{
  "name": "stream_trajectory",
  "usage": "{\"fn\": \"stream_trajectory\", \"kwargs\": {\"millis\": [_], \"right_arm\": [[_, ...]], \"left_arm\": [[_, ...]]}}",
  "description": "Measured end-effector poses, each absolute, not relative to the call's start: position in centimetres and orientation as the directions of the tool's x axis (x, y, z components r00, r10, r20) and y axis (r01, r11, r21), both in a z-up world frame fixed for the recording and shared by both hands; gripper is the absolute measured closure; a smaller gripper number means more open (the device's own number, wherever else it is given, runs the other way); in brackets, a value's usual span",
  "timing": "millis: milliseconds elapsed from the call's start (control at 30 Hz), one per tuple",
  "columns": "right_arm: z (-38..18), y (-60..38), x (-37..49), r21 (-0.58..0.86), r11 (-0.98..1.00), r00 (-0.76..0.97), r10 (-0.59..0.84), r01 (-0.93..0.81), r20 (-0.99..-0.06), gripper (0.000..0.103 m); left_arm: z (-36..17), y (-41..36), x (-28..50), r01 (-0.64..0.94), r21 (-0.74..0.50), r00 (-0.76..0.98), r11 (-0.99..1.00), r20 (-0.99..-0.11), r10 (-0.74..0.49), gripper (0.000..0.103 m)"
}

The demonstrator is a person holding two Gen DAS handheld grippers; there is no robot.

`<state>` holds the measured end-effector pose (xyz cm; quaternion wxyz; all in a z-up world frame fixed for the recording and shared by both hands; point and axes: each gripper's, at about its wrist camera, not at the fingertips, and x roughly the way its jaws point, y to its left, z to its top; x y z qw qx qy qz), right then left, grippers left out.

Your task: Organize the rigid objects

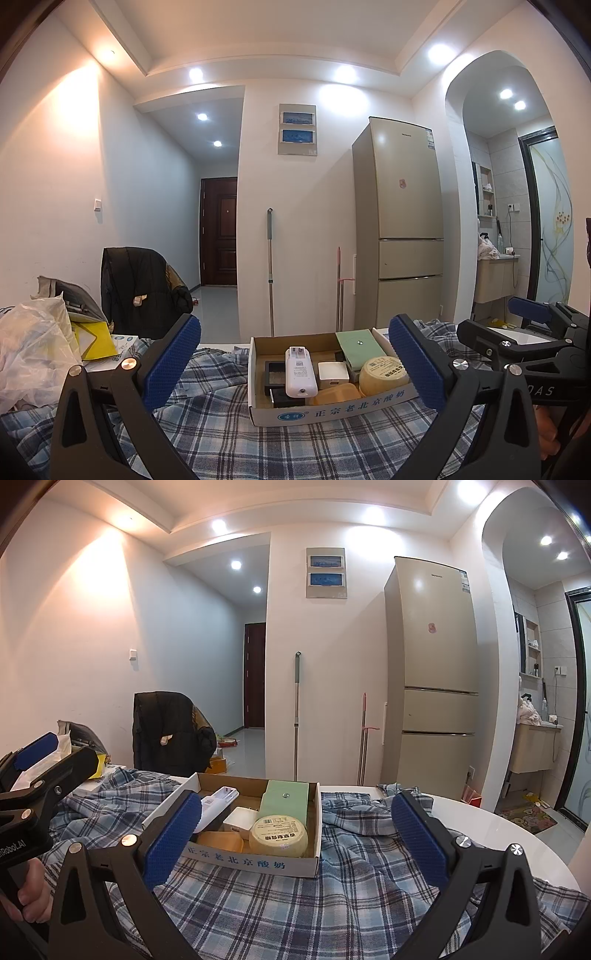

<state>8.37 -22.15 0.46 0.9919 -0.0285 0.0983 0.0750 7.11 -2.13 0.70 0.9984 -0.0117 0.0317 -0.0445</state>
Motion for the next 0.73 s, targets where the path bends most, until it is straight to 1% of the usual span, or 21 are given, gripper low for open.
{"fn": "stream_trajectory", "kwargs": {"millis": [733], "right_arm": [[0.34, -22.23, 8.40, -0.039, 0.988, 0.970, 0.138, -0.149, -0.200, 0.001]], "left_arm": [[0.87, -2.40, 6.75, 0.094, -0.011, 0.994, 0.996, -0.049, -0.094, 0.000]]}}
